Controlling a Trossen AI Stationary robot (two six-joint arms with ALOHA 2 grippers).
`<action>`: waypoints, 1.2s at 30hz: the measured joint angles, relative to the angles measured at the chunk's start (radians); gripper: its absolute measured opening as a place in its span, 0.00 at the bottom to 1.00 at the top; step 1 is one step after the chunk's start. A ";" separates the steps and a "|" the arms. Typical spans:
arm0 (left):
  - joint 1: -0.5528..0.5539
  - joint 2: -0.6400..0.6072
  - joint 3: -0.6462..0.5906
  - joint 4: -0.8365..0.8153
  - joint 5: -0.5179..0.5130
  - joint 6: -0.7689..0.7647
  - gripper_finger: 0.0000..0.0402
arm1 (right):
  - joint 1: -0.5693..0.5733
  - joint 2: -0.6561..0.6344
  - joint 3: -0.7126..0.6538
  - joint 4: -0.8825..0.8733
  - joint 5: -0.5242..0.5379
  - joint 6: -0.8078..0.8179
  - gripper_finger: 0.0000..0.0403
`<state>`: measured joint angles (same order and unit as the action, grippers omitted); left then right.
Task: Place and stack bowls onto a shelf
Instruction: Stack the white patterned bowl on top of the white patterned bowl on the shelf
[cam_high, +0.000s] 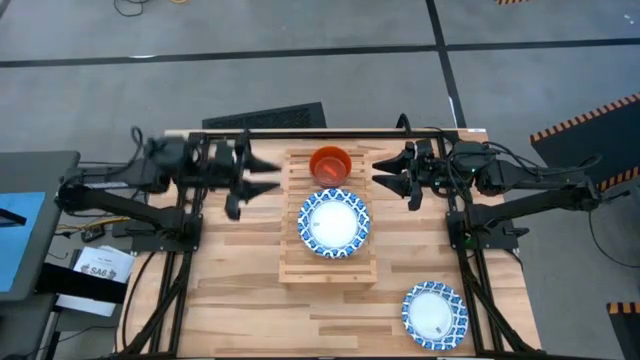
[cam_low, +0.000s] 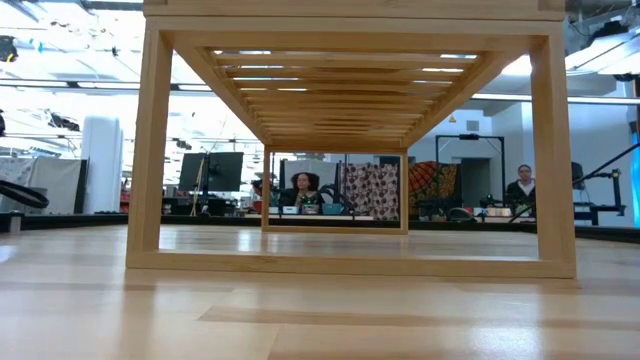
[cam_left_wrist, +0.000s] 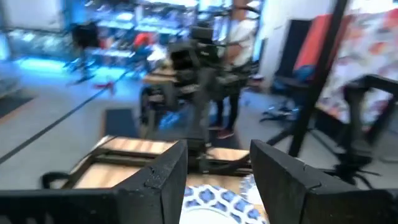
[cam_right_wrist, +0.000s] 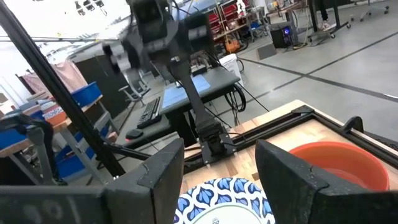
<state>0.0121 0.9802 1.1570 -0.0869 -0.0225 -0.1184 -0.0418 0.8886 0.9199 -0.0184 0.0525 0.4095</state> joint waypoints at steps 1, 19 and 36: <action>-0.010 -0.024 -0.066 0.069 0.015 0.006 0.40 | 0.000 0.000 0.000 0.000 0.000 0.000 0.56; -0.037 -0.151 -0.355 0.351 -0.038 -0.018 0.40 | 0.000 0.000 0.000 -0.003 0.000 0.000 0.56; -0.037 -0.150 -0.355 0.333 -0.038 -0.006 0.40 | 0.166 -0.002 0.178 -0.998 -0.191 0.431 0.56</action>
<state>-0.0250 0.8299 0.8021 0.2457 -0.0605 -0.1246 0.1246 0.8871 1.0979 -1.0161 -0.1382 0.8410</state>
